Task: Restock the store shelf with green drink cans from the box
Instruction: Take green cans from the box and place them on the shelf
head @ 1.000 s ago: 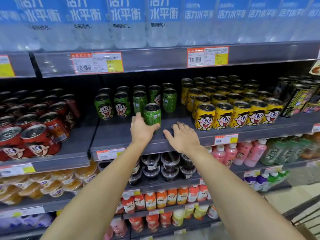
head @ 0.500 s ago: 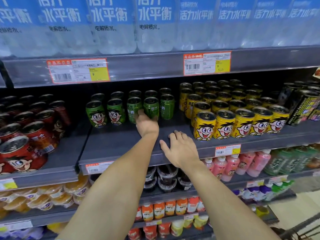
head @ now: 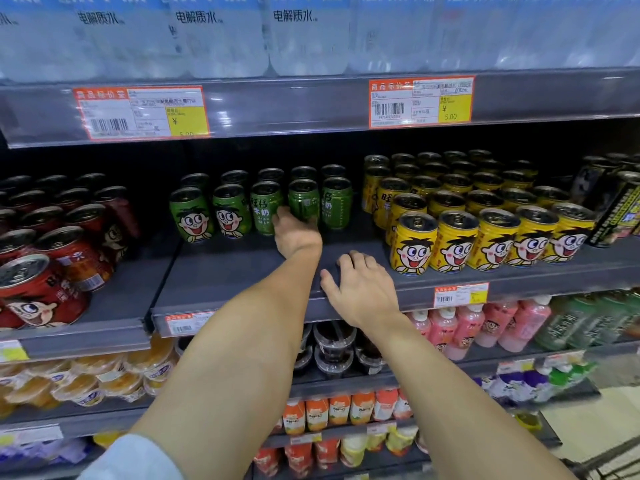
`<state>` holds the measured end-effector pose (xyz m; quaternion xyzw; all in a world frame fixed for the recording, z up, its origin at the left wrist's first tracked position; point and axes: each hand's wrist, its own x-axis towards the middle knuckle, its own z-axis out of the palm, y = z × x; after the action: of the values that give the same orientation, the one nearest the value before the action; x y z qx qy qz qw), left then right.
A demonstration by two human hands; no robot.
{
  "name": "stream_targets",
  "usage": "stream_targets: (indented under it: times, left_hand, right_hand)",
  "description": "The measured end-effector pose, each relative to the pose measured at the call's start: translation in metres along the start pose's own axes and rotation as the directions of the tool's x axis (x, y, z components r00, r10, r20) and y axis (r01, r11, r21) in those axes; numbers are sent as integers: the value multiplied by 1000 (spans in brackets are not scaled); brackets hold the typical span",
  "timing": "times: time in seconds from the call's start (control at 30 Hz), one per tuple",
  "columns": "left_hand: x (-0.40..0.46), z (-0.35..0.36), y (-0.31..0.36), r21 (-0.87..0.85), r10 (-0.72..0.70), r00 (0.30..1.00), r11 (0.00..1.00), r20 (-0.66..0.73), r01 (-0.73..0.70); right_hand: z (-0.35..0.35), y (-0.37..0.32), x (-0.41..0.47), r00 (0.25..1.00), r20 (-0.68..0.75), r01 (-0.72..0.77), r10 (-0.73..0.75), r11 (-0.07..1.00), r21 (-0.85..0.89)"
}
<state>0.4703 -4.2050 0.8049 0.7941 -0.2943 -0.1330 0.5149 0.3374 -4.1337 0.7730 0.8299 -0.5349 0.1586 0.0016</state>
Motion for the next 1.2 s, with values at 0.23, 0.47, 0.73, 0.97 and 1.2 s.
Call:
stream_targets:
  times: [0.23, 0.47, 0.73, 0.97, 1.2]
  left_hand:
    - [-16, -28, -9, 193, 113, 963, 968, 245, -163]
    - [-49, -95, -46, 495, 338, 793, 639, 507, -589]
    - [-77, -105, -65, 472, 451, 794, 641, 407, -606]
    - [-72, -107, -44, 536, 173, 762, 616, 623, -578]
    - [-102, -135, -67, 581, 269, 668, 339, 694, -740]
  right_hand:
    - [-2, 2, 2, 1000, 29, 7, -7, 1000, -22]
    - [-4, 1, 1, 998, 54, -15, 15, 1000, -7]
    - [-10, -9, -7, 991, 119, -51, 54, 998, -28]
    - [-17, -30, -25, 977, 166, -128, 136, 990, -58]
    - [-23, -53, -71, 975, 203, -86, 89, 996, -25]
